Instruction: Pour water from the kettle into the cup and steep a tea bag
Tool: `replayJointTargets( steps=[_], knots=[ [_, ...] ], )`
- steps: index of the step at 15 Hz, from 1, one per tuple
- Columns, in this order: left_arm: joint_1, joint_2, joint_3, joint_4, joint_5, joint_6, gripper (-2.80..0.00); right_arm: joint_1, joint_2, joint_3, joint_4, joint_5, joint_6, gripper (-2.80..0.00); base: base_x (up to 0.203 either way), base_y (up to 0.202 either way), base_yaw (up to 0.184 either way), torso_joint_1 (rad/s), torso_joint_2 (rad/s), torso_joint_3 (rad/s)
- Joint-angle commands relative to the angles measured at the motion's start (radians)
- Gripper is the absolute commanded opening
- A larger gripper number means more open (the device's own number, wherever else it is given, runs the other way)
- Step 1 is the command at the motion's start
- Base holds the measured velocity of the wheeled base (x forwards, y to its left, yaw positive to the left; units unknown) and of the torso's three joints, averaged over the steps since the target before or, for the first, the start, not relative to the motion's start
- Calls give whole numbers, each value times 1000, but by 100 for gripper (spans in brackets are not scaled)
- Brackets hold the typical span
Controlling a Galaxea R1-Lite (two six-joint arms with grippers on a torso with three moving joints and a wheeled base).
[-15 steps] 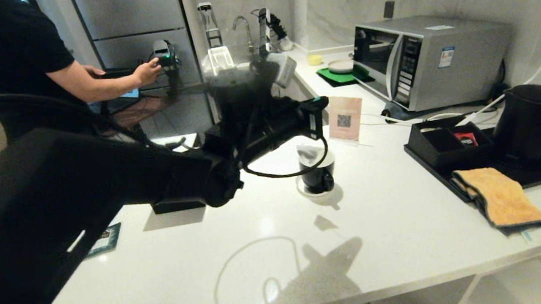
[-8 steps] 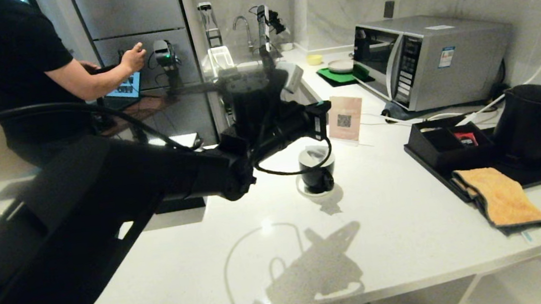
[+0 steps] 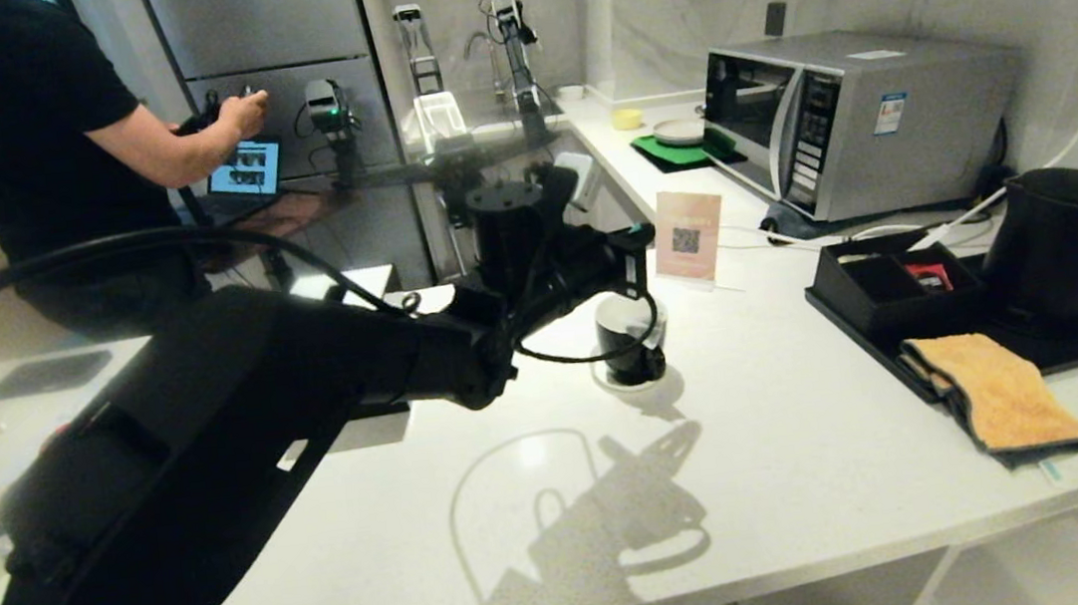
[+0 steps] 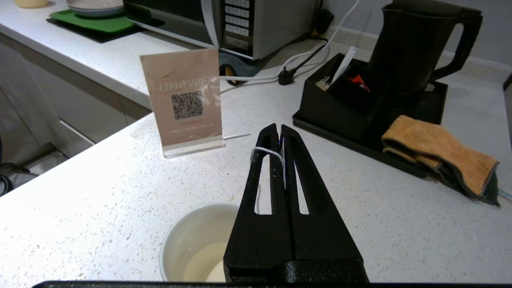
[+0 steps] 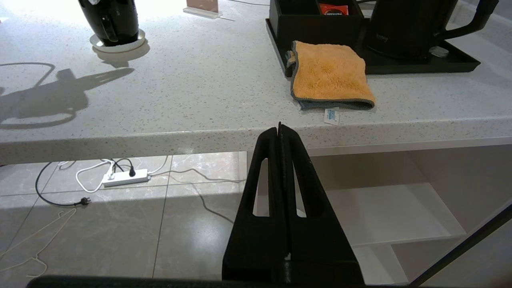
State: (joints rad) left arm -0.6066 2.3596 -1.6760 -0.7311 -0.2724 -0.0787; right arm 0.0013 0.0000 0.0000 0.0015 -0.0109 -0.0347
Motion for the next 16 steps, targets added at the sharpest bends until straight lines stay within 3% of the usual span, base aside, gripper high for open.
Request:
replayJointTargets(
  steps=[1, 16],
  knots=[
    [1, 13, 1, -5, -1, -1, -280, 0, 2, 0, 0, 0, -1, -280, 0, 0, 0, 0, 0, 0],
    [2, 17, -50, 7, -1, -1, -280, 0, 2, 0, 0, 0, -1, -280, 0, 0, 0, 0, 0, 0]
  ],
)
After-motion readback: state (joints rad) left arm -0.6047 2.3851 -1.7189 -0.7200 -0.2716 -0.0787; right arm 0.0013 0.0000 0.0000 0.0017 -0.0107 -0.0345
